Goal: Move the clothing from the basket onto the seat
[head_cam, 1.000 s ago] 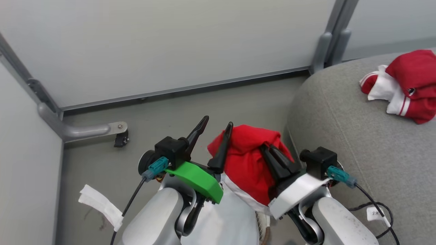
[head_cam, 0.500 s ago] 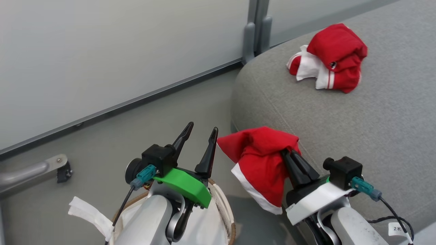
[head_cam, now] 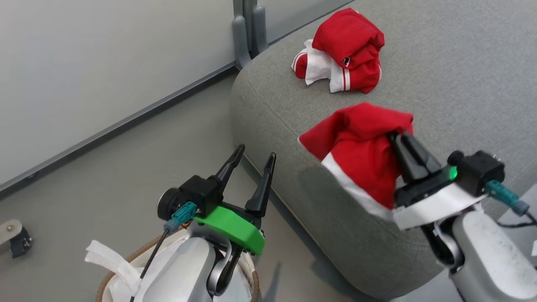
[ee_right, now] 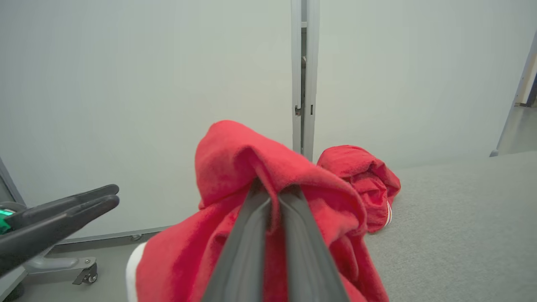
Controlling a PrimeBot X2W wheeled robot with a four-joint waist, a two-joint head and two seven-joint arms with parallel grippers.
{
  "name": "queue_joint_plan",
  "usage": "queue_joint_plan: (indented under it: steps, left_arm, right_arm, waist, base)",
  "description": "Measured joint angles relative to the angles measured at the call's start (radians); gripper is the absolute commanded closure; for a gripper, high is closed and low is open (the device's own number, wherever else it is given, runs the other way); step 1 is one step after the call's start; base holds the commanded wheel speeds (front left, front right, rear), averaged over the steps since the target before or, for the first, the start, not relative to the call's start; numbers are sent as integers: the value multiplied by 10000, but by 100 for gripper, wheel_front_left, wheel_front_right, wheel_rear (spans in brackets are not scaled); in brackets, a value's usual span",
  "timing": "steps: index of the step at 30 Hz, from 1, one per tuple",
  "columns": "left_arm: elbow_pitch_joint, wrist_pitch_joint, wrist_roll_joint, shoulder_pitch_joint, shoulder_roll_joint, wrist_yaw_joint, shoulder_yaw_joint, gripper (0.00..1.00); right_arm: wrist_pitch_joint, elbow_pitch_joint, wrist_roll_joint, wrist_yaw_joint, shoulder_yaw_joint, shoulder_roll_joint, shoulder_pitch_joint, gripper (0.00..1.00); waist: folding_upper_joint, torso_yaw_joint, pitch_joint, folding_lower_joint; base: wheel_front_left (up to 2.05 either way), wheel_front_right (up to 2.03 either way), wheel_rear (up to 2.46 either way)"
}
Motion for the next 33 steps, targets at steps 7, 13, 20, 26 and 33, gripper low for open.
queue_joint_plan:
  steps: [7,13,20,26,33]
  left_arm:
    - [-94,0,316,-542,-6,-33,-384,0]
    - [-228,0,422,-1227,-4,-35,-970,0]
    - [-506,-2,431,-1981,50,-35,-1626,0]
    - [-573,-2,351,-2607,184,-36,-2025,0]
    - [-594,0,347,-3159,263,-36,-2412,0]
  right_arm:
    - [0,-125,-447,0,-573,-1281,-2321,100]
    - [0,602,-1032,0,-1137,-2194,-4461,100]
    - [-2,2048,-1450,2,-1841,-2698,-6559,100]
    - [-2,3413,-2015,2,-2548,-2865,-7627,100]
    - [0,4955,-2686,2,-4027,-2658,-8052,100]
  waist:
    - [0,-26,838,0]
    - [0,251,1725,0]
    - [0,784,2837,1]
    - [0,1375,3754,1]
    - [0,2108,4751,2]
  base:
    - [0,0,0]
    - [0,0,0]
    - [0,0,0]
    - [0,0,0]
    - [0,0,0]
